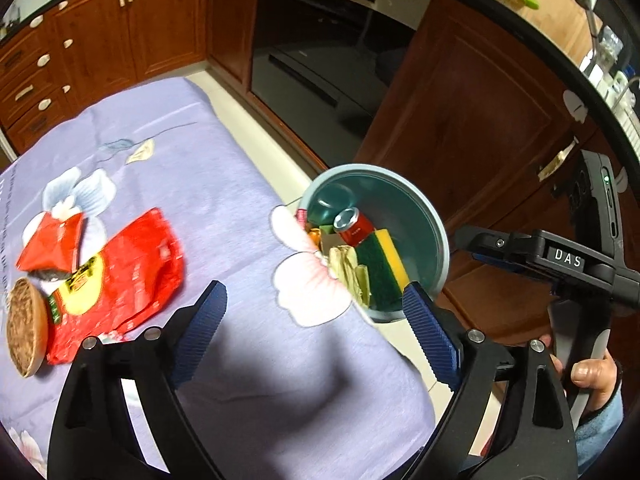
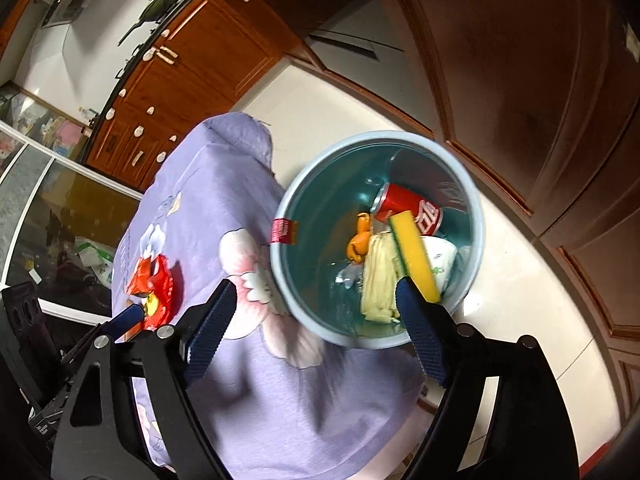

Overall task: Collect trash
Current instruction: 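Carry the peel and strip over the teal bin and open both tools, then move both open tools back toward the wicker bowl and white cup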

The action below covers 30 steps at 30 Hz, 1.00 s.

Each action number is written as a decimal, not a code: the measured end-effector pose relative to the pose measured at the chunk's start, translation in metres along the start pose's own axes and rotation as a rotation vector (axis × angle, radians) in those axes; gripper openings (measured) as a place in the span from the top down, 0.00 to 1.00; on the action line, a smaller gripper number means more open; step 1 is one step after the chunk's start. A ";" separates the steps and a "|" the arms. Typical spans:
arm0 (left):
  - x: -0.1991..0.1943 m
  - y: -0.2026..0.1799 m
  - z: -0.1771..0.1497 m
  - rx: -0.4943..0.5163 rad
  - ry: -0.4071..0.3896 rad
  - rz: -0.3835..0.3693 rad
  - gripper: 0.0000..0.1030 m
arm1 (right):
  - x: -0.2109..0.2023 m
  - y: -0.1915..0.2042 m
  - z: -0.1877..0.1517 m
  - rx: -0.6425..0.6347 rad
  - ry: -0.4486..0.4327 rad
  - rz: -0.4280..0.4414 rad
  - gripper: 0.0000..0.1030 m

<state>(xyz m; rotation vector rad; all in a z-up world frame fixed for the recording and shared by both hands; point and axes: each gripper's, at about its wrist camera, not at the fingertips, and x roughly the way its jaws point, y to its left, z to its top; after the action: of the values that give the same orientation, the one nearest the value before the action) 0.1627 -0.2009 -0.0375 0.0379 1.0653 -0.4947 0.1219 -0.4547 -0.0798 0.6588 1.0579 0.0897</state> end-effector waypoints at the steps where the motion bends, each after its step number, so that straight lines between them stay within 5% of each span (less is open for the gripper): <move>1: -0.003 0.003 -0.002 -0.006 -0.004 0.001 0.12 | 0.001 0.005 -0.001 -0.005 0.002 0.002 0.24; 17: -0.080 0.126 -0.059 -0.213 -0.106 0.089 0.09 | 0.040 0.114 -0.045 -0.155 0.092 0.045 0.24; 30: -0.104 0.241 -0.103 -0.421 -0.131 0.151 0.09 | 0.106 0.195 -0.091 -0.294 0.236 0.025 0.24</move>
<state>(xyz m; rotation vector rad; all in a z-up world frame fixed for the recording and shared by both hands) 0.1351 0.0793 -0.0499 -0.2805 1.0109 -0.1282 0.1463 -0.2164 -0.0861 0.4009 1.2340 0.3448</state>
